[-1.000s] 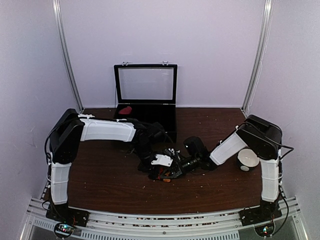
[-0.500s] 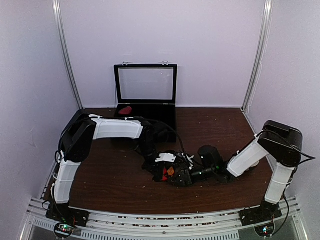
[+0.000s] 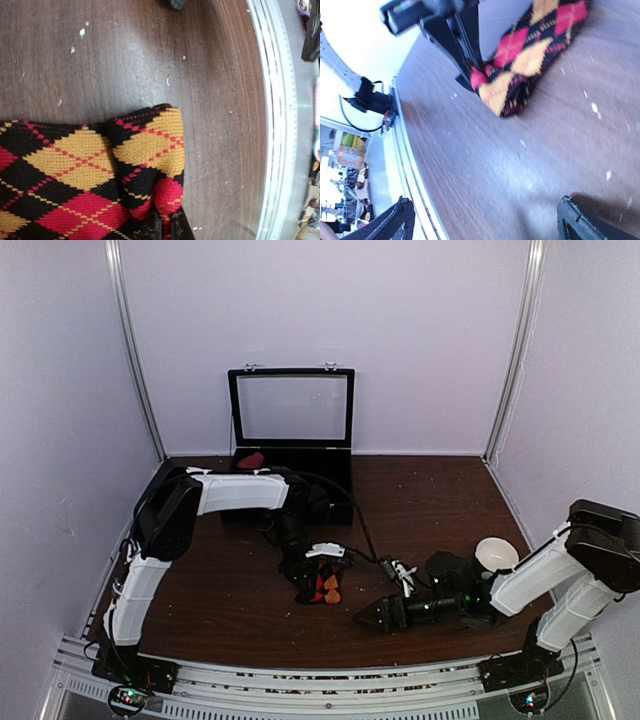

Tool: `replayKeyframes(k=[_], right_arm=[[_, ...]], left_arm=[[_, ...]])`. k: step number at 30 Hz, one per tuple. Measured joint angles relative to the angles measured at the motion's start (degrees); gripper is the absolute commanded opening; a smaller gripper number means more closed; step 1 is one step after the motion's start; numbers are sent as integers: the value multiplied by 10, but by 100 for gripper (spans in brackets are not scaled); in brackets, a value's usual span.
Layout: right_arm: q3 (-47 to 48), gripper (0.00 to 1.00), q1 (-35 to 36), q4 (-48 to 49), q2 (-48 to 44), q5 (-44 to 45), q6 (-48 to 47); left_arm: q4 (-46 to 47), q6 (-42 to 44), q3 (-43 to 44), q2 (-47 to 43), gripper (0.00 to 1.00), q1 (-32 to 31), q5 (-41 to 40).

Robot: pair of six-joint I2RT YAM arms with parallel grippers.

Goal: Roll the socks
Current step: Roll the sock at the center of the board.

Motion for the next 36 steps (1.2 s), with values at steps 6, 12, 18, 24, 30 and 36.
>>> replayKeyframes(k=[6,12,18,24,30,36], right_arm=[[9,100,65,-204,-184,184,-57],[-9,100,62,-249,-422,341,-58],[-97,100,59,-202,-462,351,-122],[7,93,130,-233,-316,331,-305],[88,73,146,-223,-131,286,-478],[186,55,134,-234,16,247,-608]], left_arm=[[-69,-18,55,54,0,22,64],[-95,-47,61,70,0,32,107],[-97,-93,64,71,0,32,123],[-110,-117,76,91,0,32,135],[-98,-135,63,85,0,32,133],[-80,-145,53,68,0,29,102]])
